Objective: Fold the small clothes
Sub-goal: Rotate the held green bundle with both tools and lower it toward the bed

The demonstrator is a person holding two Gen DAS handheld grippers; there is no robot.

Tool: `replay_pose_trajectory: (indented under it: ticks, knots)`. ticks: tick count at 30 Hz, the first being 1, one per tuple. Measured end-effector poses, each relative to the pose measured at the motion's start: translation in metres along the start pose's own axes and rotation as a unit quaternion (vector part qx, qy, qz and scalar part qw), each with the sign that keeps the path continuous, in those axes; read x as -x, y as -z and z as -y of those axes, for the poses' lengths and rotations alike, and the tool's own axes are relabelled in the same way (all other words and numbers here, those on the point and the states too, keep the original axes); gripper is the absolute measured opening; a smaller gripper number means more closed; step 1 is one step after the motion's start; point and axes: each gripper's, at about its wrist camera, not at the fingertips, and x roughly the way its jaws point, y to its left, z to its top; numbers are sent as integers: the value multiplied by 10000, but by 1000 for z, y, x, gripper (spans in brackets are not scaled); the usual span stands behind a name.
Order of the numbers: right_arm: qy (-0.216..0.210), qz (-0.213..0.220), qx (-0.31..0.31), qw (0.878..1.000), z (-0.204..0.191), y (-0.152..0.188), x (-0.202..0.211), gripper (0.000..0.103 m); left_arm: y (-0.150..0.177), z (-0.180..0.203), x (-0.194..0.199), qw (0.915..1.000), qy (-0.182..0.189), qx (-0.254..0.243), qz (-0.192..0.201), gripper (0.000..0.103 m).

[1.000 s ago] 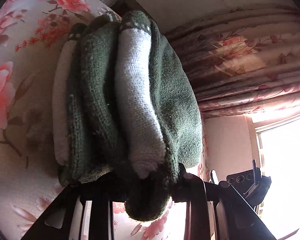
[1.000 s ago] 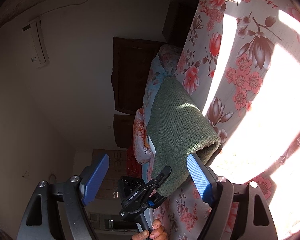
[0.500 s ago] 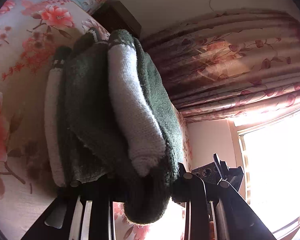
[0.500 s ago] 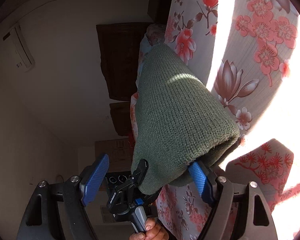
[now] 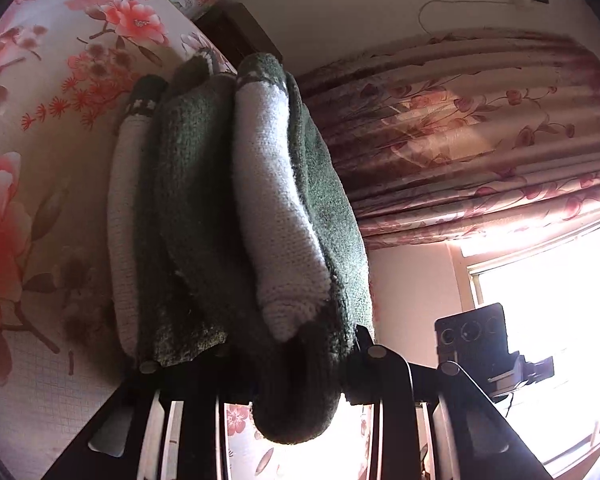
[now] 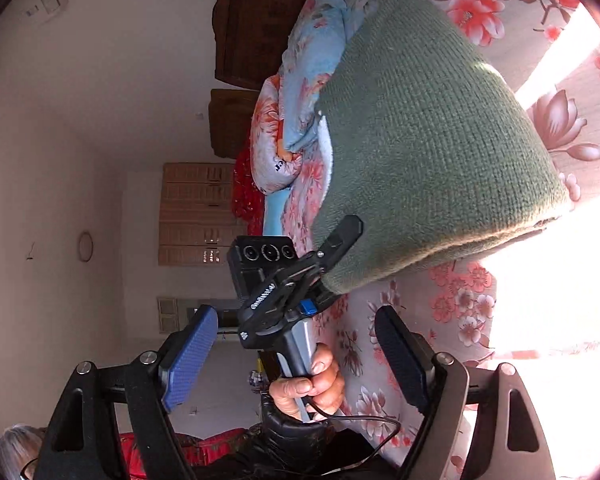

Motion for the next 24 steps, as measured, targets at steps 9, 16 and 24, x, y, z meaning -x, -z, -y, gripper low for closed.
replay_pose_trajectory:
  ticks: [9,16,24]
  knots:
    - [1392,888,716,9837,-10,-101,-59,83,-7,15,1,9993,-71,-315,180,0]
    - [1588,154,1166,9803,-15,-71,-123,83,1,-8,16,9999,-5,-120,57,10]
    - [1265,-292,427,9906,4,-75,-108,77,13,-21,13,9996,247,117,-65,9]
